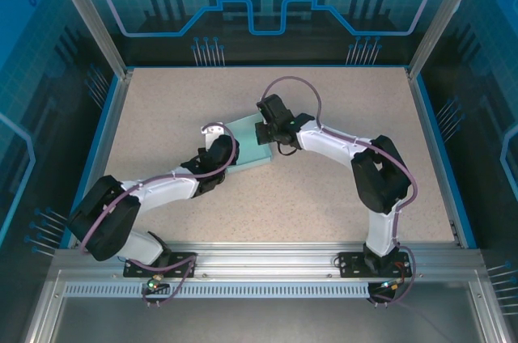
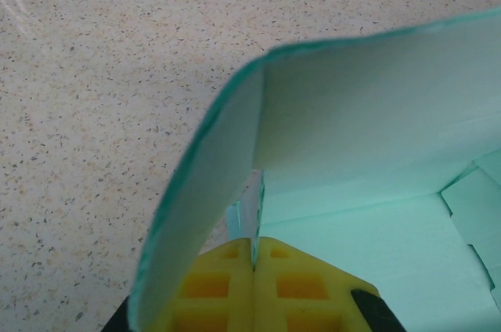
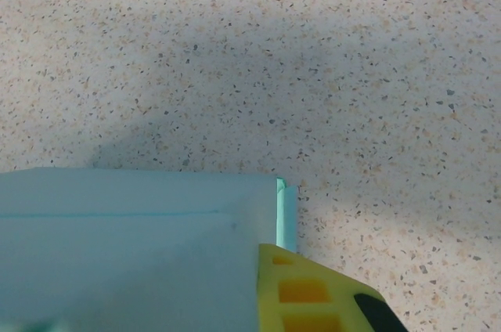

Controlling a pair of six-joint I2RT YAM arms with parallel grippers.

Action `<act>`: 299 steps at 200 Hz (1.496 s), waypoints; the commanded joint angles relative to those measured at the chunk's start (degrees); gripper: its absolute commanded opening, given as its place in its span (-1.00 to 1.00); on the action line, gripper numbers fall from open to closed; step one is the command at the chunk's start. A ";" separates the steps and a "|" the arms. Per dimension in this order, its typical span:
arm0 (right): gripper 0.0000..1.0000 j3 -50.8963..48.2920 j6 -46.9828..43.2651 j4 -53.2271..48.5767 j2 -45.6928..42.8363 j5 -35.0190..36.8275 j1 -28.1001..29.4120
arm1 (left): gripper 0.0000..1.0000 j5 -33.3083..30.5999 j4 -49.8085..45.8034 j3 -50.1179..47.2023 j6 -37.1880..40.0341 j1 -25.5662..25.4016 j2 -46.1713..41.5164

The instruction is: Fold the paper box

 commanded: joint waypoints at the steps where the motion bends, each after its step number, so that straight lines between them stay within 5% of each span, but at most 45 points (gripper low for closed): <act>1: -0.99 -2.29 6.78 1.57 -0.25 1.84 2.55 | -1.00 1.13 -0.12 0.53 -2.44 -1.07 1.42; 58: -0.99 -8.44 10.23 8.77 -2.36 6.99 5.08 | -1.00 -0.74 2.53 -2.22 -4.42 -2.50 1.38; 210: -0.95 -25.95 0.30 26.98 -5.83 13.22 8.37 | -1.00 -5.19 9.41 -11.27 -4.56 -6.89 2.61; 299: -0.76 -30.15 -0.42 30.17 -7.72 16.09 9.53 | -1.00 -6.72 13.71 -13.78 -0.15 -7.02 2.91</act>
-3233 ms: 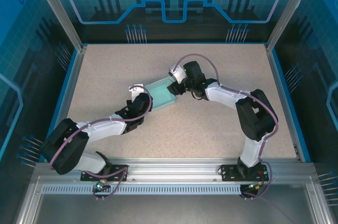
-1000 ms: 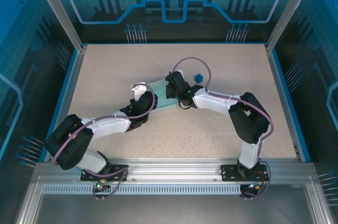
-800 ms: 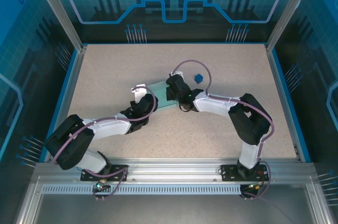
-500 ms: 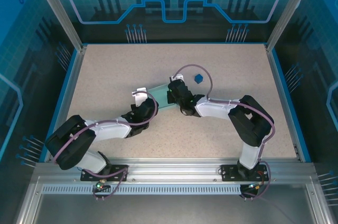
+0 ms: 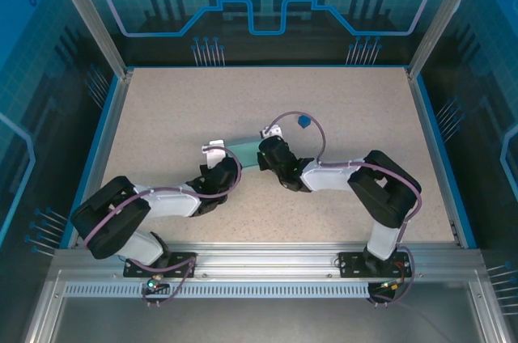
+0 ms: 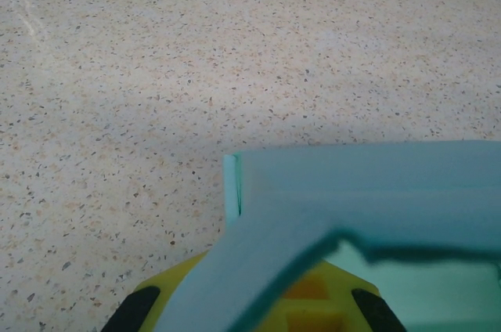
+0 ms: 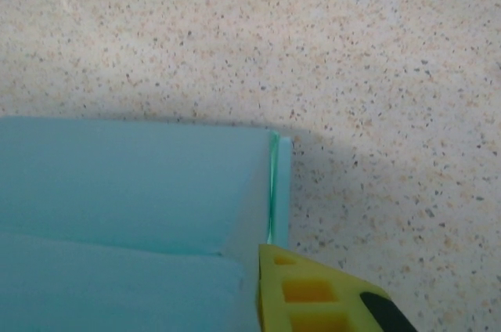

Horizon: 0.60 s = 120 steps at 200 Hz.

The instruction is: Fold the paper box

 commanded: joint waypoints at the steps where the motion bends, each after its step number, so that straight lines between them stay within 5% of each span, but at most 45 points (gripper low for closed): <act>1: -0.76 -1.30 -0.05 -3.61 -1.04 -0.31 0.81 | -1.00 1.30 -2.34 -2.00 1.93 -0.33 1.60; 120: -0.18 -5.61 -4.28 -14.29 -16.80 -4.88 0.97 | -1.00 1.21 -0.69 -2.40 3.70 -0.30 1.87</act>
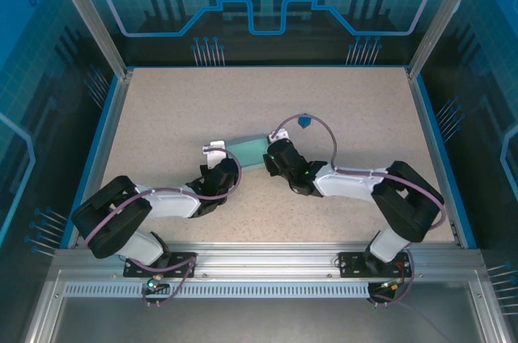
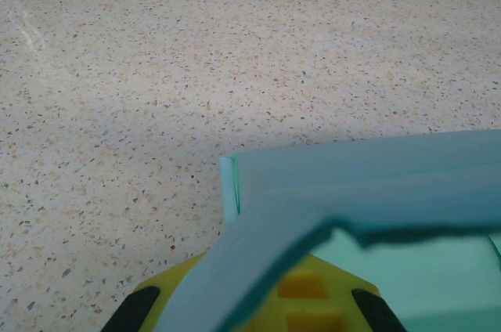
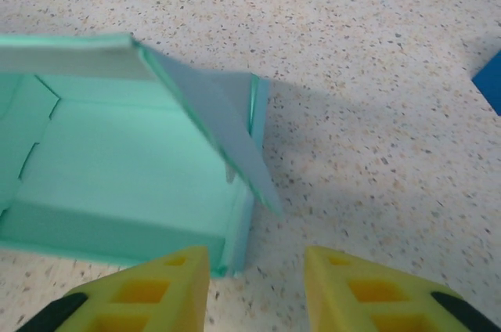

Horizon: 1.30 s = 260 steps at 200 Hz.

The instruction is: Fold the paper box

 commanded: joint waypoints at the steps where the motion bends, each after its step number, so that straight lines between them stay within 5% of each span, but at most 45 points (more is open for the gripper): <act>1: -0.17 -0.87 -2.35 -5.64 -5.67 -2.48 0.80 | -1.00 1.21 -3.40 -1.39 1.50 -0.27 1.53; 58: 0.06 6.09 -6.60 -19.06 -15.34 -8.16 -1.26 | -1.00 1.47 -4.28 -1.02 1.69 -0.26 0.82; 143: 0.10 35.19 -8.15 -34.54 8.36 -19.49 -7.26 | -1.00 2.23 -4.70 -0.19 1.25 -0.27 1.23; 207: 0.06 34.23 -5.70 -35.86 13.46 -20.38 -6.89 | -1.00 3.26 -6.37 0.22 0.80 -0.26 -0.17; 260: 0.04 32.23 -5.07 -34.77 13.87 -20.07 -6.80 | -0.51 5.50 -9.37 -0.26 -0.48 -0.34 -4.71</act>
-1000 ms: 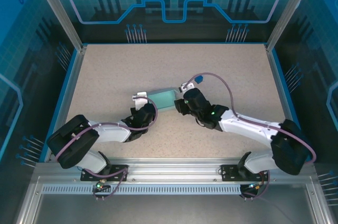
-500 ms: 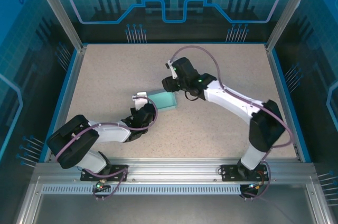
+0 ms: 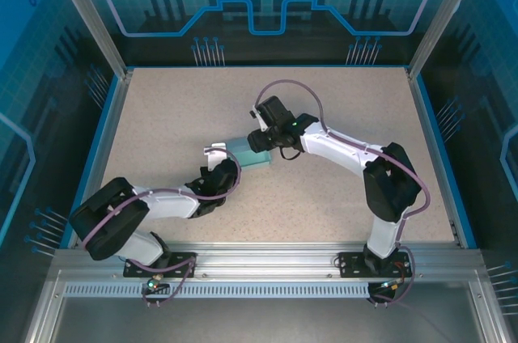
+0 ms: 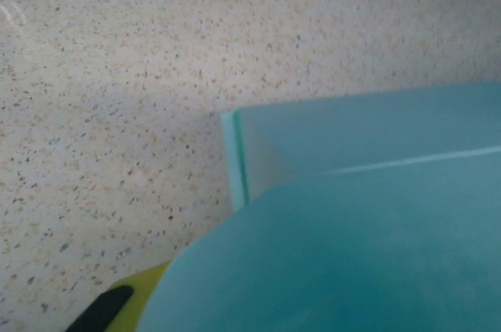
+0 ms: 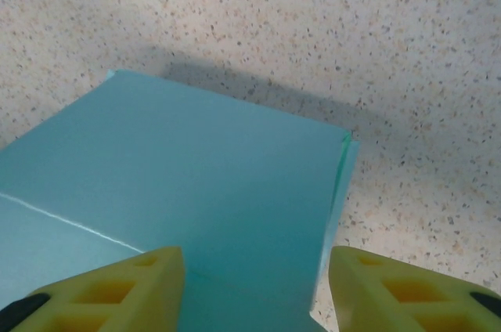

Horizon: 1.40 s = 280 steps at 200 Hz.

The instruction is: Fold the paper box

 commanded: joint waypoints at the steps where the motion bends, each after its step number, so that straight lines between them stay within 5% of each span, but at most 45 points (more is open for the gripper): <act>1: 0.04 -0.95 0.72 -1.38 0.96 -0.27 0.00 | -0.50 2.27 -4.19 -0.35 -0.13 -0.34 -3.25; 78: 0.02 -2.32 0.37 -0.85 2.12 0.51 0.12 | 0.04 7.61 -16.79 -2.95 -3.89 -0.26 -13.58; 155: 0.02 -4.11 -2.21 -0.22 4.32 4.55 0.13 | 0.45 23.82 -42.03 0.72 -1.42 2.32 -34.33; 209: 0.05 -4.66 -4.47 0.38 5.15 7.80 0.15 | 0.49 38.78 -35.70 11.30 1.66 16.86 -18.19; 280: 0.08 -4.57 -9.18 1.95 7.45 8.21 -0.45 | 0.55 38.97 -31.09 23.16 5.38 18.83 7.98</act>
